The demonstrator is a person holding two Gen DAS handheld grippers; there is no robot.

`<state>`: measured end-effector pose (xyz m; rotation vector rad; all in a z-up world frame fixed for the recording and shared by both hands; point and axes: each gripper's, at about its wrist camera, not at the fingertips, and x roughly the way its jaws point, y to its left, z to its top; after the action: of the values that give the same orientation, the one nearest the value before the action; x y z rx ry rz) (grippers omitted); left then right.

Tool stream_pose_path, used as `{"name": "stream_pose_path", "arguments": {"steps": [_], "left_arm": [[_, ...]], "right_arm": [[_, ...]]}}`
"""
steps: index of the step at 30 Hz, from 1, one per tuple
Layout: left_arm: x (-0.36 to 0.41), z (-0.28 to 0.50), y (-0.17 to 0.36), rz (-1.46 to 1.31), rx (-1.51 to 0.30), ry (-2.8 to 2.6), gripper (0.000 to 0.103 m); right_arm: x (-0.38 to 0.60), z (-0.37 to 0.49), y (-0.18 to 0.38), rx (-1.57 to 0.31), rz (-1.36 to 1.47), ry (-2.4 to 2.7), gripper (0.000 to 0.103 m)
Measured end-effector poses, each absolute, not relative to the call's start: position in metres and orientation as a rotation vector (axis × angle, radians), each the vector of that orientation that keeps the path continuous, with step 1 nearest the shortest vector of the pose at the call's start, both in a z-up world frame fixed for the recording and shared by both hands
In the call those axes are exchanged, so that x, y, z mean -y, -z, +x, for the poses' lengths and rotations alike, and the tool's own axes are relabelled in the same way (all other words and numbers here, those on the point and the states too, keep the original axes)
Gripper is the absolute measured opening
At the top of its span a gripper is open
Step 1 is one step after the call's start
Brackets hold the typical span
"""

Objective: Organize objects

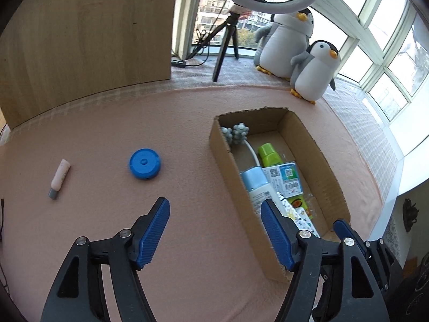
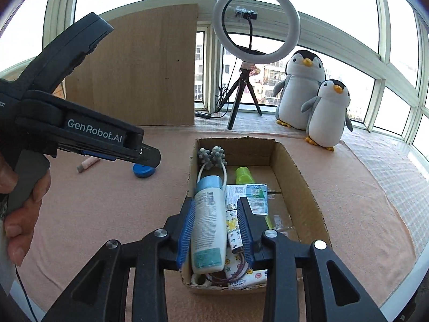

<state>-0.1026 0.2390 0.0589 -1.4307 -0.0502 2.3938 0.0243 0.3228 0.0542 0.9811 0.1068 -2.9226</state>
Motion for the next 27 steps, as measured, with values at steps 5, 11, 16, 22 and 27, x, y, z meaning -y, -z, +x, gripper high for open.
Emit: {"name": "stream_pose_path", "arguments": {"steps": [5,11,16,22,27], "left_arm": [[-0.165,-0.101,-0.051,-1.497,0.156,-2.488,0.075],[-0.084,-0.087,-0.043,-1.552,0.277,-2.58,0.075],[-0.019,-0.071,-0.033,-1.6,0.402,-2.642,0.075],[0.048,-0.045,-0.026,-1.627,0.542,-2.716,0.075],[0.097,-0.016,-0.022,-1.649,0.651,-2.777,0.075]], "right_arm": [[-0.279,0.01,-0.05,-0.136,0.983,2.8,0.036],[-0.228,-0.005,-0.032,-0.138,1.035,2.661,0.037],[-0.184,-0.017,-0.017,-0.163,1.085,2.543,0.038],[-0.12,-0.045,0.01,-0.119,1.158,2.366,0.047],[-0.069,-0.095,0.043,-0.049,1.241,2.299,0.051]]}}
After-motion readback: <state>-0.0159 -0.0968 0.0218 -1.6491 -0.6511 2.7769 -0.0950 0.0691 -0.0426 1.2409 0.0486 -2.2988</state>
